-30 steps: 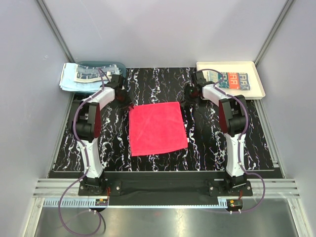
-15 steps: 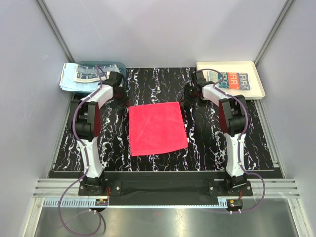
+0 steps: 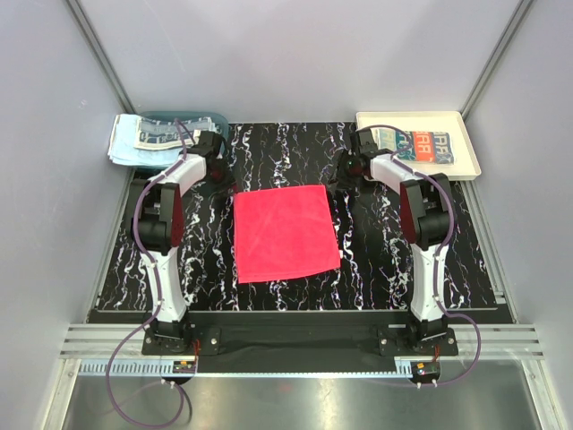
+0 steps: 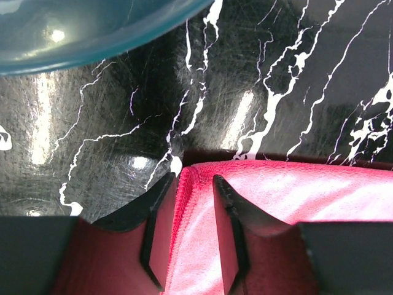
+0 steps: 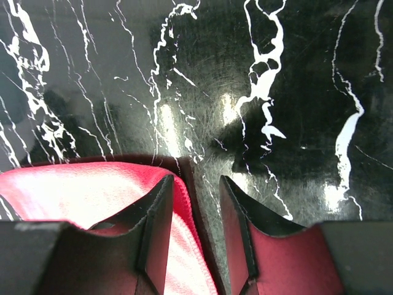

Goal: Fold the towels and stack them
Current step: Fold the towel

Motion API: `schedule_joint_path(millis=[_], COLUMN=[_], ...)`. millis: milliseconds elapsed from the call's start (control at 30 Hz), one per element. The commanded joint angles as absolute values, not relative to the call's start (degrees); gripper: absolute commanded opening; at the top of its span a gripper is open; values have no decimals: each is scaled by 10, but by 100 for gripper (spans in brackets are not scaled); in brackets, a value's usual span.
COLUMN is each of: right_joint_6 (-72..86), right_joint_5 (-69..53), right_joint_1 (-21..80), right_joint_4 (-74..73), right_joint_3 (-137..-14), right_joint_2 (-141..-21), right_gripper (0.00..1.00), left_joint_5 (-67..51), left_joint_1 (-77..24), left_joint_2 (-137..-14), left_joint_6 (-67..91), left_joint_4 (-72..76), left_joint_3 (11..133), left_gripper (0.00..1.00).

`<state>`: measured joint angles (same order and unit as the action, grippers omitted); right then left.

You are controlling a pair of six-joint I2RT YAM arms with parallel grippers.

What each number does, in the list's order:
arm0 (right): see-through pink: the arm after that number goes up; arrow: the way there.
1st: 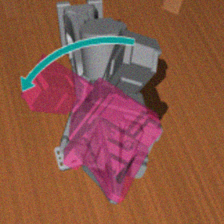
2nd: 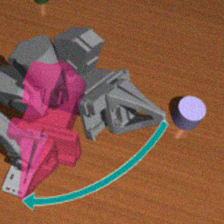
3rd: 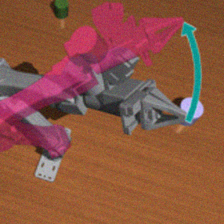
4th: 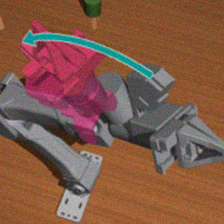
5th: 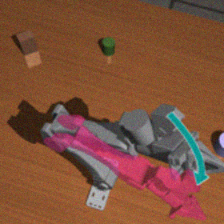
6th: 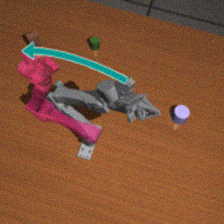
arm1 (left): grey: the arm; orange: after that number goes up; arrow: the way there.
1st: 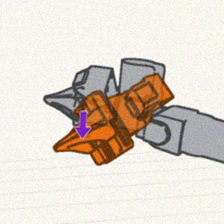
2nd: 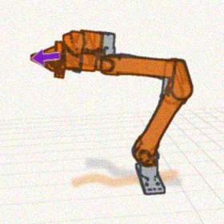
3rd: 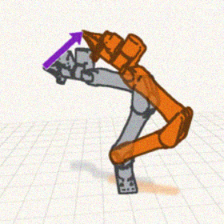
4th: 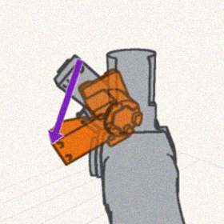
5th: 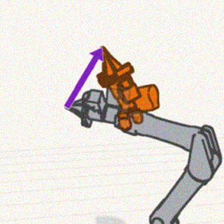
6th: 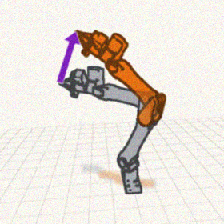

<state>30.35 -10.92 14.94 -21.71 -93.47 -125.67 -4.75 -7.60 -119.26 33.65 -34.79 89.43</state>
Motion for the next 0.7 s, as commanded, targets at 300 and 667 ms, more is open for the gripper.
schedule_joint_path(millis=[300,667], right_joint_6=[323,320], right_joint_5=[-112,-137], right_joint_1=[147,147], right_joint_4=[-176,-164], right_joint_3=[-921,-922], right_joint_2=[-1208,-1226], right_gripper=[43,42], left_joint_5=[-83,-84], left_joint_1=[-73,-71], left_joint_2=[-1156,-1139], left_joint_6=[368,376], left_joint_4=[-287,-285], left_joint_3=[846,848], left_gripper=[33,31])
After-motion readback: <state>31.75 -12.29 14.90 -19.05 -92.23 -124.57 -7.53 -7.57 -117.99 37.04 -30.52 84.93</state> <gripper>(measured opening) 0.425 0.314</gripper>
